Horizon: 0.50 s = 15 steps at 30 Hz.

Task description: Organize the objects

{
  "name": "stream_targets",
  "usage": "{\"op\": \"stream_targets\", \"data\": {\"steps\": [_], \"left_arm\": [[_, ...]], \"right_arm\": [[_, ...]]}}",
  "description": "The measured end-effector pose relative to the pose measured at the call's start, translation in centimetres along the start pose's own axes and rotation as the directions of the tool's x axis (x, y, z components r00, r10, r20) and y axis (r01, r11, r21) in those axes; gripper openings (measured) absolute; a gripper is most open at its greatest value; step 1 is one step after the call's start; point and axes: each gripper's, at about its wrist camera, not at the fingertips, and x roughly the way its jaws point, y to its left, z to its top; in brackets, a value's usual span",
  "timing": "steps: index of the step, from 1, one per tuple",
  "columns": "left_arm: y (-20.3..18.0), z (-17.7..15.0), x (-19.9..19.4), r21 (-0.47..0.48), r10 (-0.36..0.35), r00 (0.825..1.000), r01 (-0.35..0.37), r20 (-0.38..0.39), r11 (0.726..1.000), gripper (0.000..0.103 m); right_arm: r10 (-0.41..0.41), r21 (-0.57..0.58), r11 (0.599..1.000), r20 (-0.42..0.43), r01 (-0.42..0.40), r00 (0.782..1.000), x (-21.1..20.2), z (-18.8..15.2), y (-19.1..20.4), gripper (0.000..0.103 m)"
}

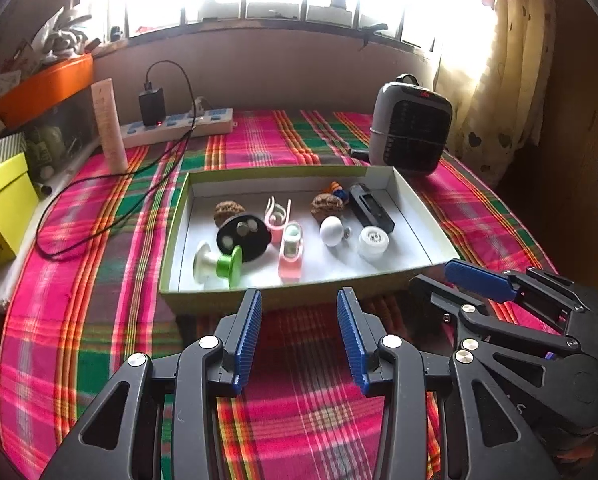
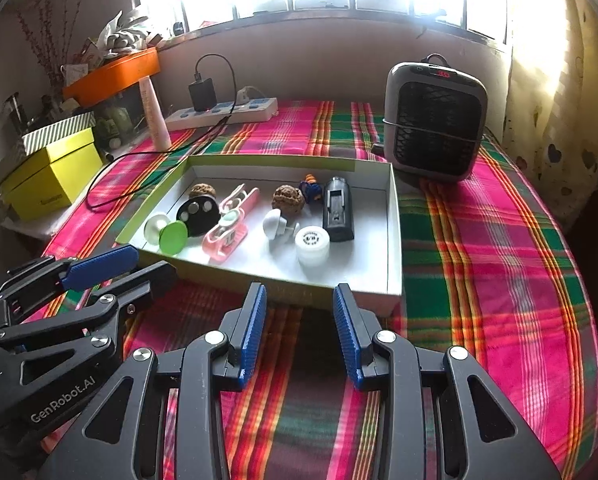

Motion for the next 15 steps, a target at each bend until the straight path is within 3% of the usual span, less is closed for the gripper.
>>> {"op": "stream_targets", "data": {"steps": [15], "left_arm": [[0.3,-3.6,0.2,-0.016,0.043,0.997,-0.044,-0.062,0.999,0.038]], "right_arm": [[0.010,0.013,1.000,-0.060,-0.009,0.998,0.1,-3.9,0.1,0.036]]}}
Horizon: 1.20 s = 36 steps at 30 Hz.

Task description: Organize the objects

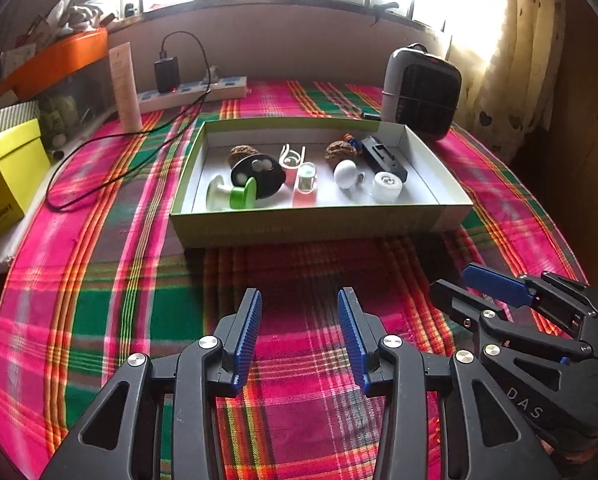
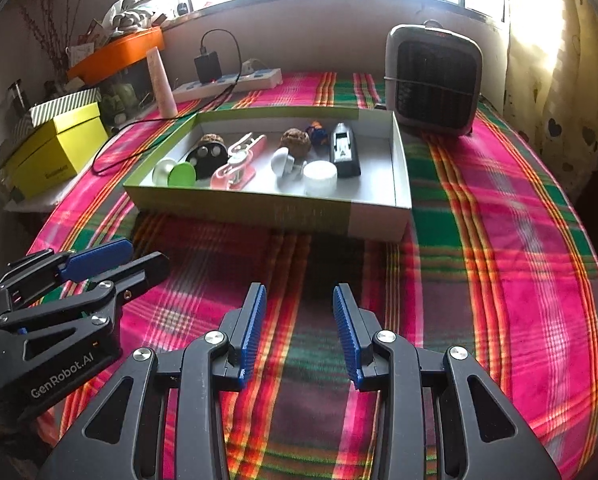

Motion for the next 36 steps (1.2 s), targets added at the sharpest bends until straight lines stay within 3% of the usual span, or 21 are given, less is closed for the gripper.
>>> {"op": "stream_targets", "data": {"steps": [14,18,26,32,36], "left_arm": [[0.1,-1.0,1.2,-0.015,0.011,0.999,-0.012,-0.043,1.000,0.039],[-0.3,-1.4,1.2,0.007,0.023,0.999,-0.023,-0.034,1.000,0.040],[-0.5,-1.5,1.3,0.013,0.043,0.999,-0.042,-0.024,0.999,0.041],[-0.3,-1.6,1.2,0.006,0.018,1.000,-0.018,-0.023,1.000,0.048],[-0.5,-1.5,1.3,0.016,0.020,0.999,-0.020,-0.026,1.000,0.051]], "right_arm": [[-0.026,-0.006,1.000,-0.020,0.026,0.999,0.3,-1.0,0.0,0.037],[-0.025,-0.010,1.000,-0.019,0.025,1.000,0.3,-1.1,0.1,0.044],[-0.042,-0.005,0.999,-0.020,0.041,0.999,0.2,-1.2,0.0,0.045],[-0.082,-0.036,0.996,-0.025,0.081,0.996,0.4,-1.1,0.7,0.045],[-0.088,-0.016,0.996,-0.029,0.088,0.996,0.4,-1.1,0.2,0.054]]}}
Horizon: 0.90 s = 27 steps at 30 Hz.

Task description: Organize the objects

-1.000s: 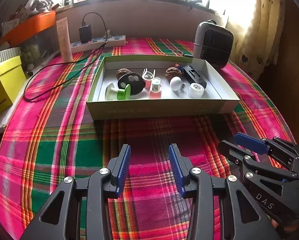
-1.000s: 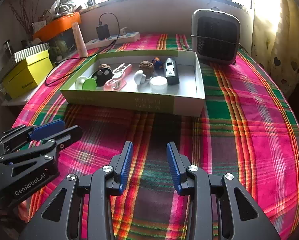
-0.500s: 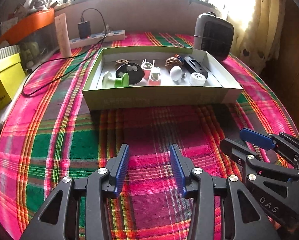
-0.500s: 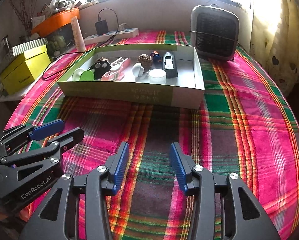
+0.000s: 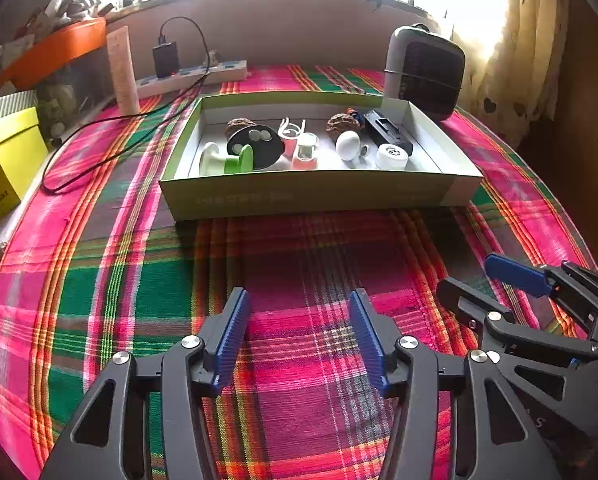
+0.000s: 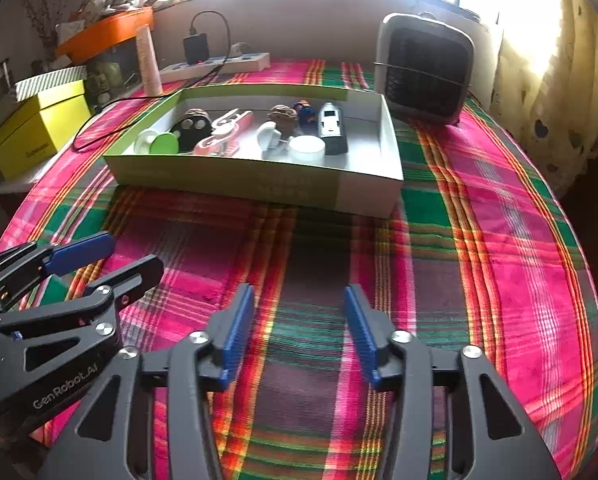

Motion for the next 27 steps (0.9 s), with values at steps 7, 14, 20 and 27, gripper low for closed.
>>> {"op": "stream_targets", "data": {"steps": [7,14,20,27], "left_arm": [[-0.31,-0.03,0.09,0.017,0.035,0.999,-0.035,-0.005,0.999,0.052],[-0.34,-0.03,0.11,0.018,0.035,0.999,-0.035,-0.005,0.999,0.053],[-0.31,-0.04,0.12,0.015,0.037,0.999,-0.037,-0.004,0.999,0.053],[-0.29,-0.04,0.13,0.016,0.037,0.999,-0.037,-0.004,0.999,0.053]], "right_arm": [[-0.006,0.004,1.000,0.000,0.006,1.000,0.00,0.02,-0.03,0.054],[-0.006,0.004,1.000,0.000,0.006,1.000,-0.02,0.06,-0.03,0.054],[-0.006,0.004,1.000,0.000,0.006,1.000,-0.04,0.07,-0.02,0.055],[-0.006,0.004,1.000,0.000,0.006,1.000,-0.06,0.07,0.00,0.055]]}}
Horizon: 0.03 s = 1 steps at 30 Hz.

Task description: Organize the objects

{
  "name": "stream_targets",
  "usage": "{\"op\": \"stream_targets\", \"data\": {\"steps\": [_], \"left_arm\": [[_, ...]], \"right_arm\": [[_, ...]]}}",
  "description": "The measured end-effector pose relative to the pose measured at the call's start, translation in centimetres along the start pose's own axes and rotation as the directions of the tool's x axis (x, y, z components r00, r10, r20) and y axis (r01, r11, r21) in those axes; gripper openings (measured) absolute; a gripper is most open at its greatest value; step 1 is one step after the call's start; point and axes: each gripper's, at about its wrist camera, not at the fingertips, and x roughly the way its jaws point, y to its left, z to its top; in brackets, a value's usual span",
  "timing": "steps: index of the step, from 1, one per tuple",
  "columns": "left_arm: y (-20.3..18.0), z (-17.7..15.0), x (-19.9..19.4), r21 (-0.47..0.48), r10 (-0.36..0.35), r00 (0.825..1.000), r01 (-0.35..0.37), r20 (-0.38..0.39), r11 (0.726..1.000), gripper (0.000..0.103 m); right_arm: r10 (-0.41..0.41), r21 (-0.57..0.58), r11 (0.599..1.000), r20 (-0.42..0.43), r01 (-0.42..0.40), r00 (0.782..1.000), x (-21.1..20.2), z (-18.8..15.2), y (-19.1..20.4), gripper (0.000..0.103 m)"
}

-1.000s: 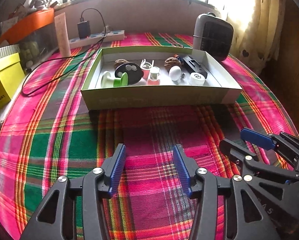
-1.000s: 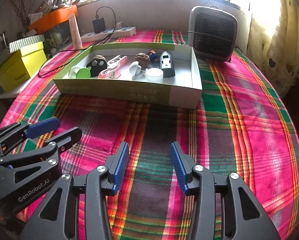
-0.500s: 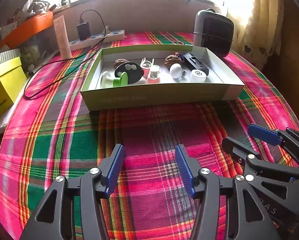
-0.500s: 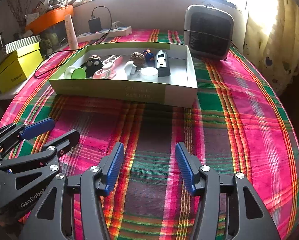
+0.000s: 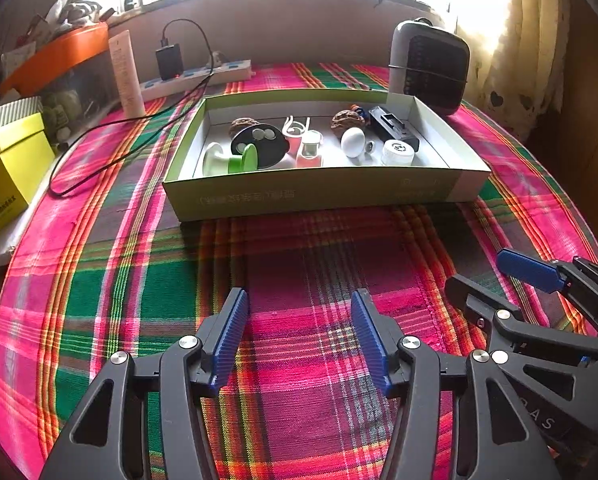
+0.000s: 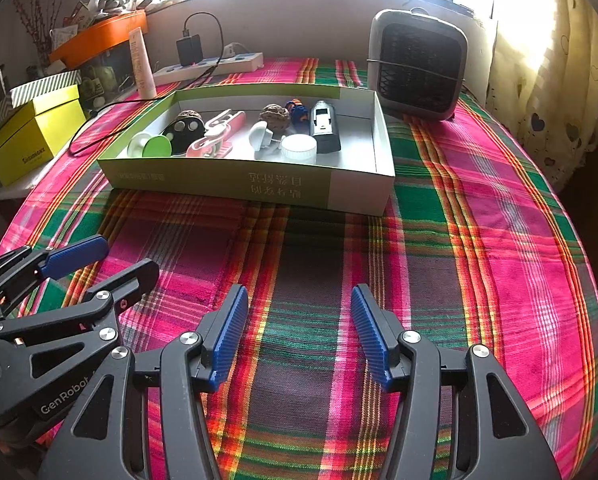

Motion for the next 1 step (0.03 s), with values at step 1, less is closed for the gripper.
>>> {"op": "stream_targets", "data": {"steps": [1], "left_arm": [[0.00,0.00,0.00,0.000,0.000,1.000,0.000,0.000,1.000,0.053]], "right_arm": [[0.000,0.000,1.000,0.000,0.000,1.000,0.00,0.00,0.00,0.055]]}}
